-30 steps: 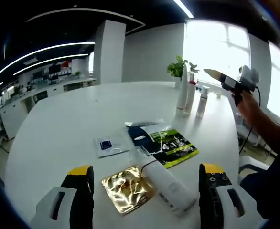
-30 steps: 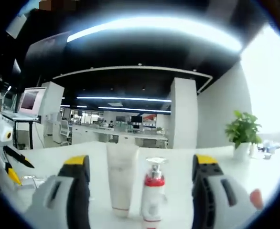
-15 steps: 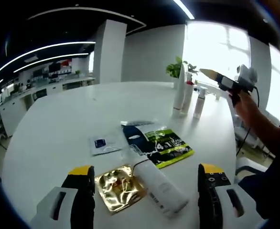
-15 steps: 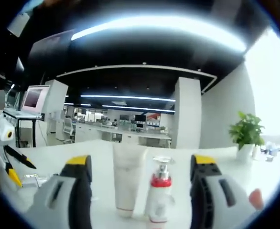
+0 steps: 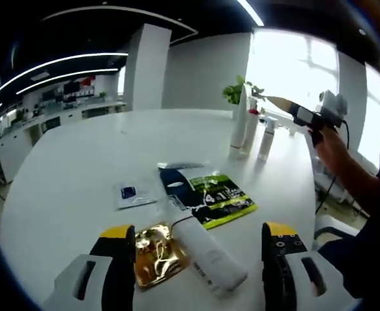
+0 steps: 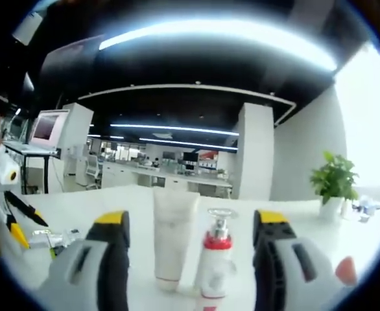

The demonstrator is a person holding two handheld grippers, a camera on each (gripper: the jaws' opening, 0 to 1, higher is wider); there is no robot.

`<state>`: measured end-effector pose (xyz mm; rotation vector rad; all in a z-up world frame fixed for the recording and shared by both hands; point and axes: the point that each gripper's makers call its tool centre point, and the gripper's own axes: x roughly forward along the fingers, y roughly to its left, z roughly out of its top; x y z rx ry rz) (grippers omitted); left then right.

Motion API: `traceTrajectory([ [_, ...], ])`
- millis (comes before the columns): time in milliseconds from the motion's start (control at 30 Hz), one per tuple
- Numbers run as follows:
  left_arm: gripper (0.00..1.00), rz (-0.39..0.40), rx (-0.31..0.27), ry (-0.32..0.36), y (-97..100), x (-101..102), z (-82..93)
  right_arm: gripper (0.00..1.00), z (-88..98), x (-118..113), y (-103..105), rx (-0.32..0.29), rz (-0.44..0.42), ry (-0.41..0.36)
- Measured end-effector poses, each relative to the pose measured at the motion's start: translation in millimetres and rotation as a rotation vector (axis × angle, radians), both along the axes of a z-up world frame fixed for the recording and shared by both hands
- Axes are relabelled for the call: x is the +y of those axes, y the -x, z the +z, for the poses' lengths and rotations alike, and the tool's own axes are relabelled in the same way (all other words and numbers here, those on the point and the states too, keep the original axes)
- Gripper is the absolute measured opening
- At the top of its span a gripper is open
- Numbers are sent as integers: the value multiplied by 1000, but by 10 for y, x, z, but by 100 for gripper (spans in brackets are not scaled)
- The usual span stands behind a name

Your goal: Arrange the skincare products in the storage area until every visible bottle or jar stands upright without overlapping.

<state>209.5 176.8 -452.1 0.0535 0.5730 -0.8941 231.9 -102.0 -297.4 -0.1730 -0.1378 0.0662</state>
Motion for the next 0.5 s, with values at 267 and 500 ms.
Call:
traceTrajectory([
  [267, 66, -17, 16, -14, 43, -51, -10, 76, 14, 19, -10, -2, 11, -9],
  [500, 59, -38, 21, -58, 108, -121, -60, 74, -31, -9, -7, 10, 10, -14],
])
